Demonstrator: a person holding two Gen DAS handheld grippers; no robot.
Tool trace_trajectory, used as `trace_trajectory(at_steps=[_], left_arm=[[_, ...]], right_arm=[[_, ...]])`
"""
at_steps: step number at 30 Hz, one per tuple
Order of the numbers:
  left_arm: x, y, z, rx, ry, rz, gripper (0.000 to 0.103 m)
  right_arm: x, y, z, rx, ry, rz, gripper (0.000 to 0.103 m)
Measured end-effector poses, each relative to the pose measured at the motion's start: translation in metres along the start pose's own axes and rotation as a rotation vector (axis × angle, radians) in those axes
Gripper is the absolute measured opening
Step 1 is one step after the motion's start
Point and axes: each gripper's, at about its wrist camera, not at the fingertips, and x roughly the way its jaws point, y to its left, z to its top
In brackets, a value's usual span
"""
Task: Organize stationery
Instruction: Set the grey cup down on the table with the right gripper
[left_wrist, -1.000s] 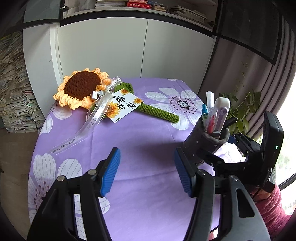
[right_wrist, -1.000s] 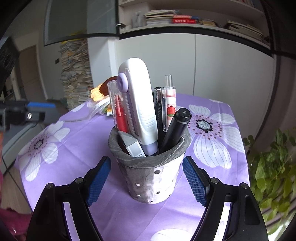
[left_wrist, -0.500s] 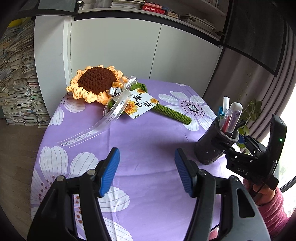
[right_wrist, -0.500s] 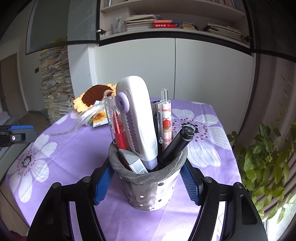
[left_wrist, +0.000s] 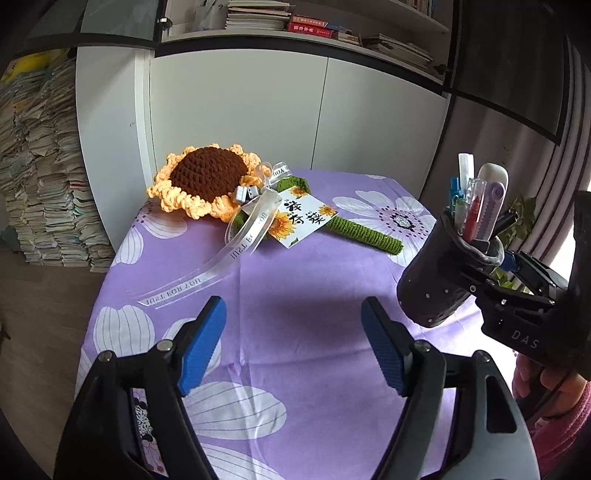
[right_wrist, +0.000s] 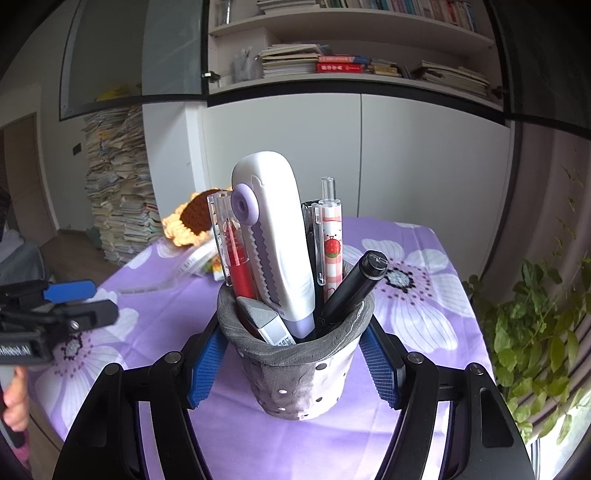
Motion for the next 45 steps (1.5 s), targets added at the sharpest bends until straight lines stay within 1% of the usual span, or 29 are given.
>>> trace_trajectory(at_steps=[4,8,13,17,21,27,35,45], left_arm=[[-0.007,0.002,0.001,0.028,-0.055,0.014,0.083],[-0.011,0.014,0.001,0.014,-0.087,0.014,0.088],[-0.006,0.026,-0.002,-0.005,-0.074,0.005,0.088],[-0.005,0.033,-0.002,-0.009,-0.080,0.008,0.088],[-0.004,0.034,-0.003,0.001,-0.075,0.005,0.089],[0.001,0.039,-0.005,0.009,-0.062,0.018,0.089],[0.005,0.041,-0.004,0.005,-0.048,0.020,0.089],[0.006,0.035,-0.001,0.018,-0.041,0.016,0.089]], right_arm=[[0.007,0.018,0.008,-0.019,0.000,-0.002,0.071],[0.019,0.032,0.013,-0.019,0.023,-0.001,0.071],[0.034,0.044,0.016,-0.014,0.045,-0.013,0.071],[0.041,0.048,0.021,-0.008,0.052,-0.029,0.071],[0.050,0.055,0.020,-0.040,0.047,-0.078,0.071],[0.066,0.050,0.019,0.015,0.080,-0.062,0.071],[0.081,0.056,0.020,-0.006,0.078,-0.092,0.071],[0.080,0.050,0.020,0.019,0.089,-0.068,0.071]])
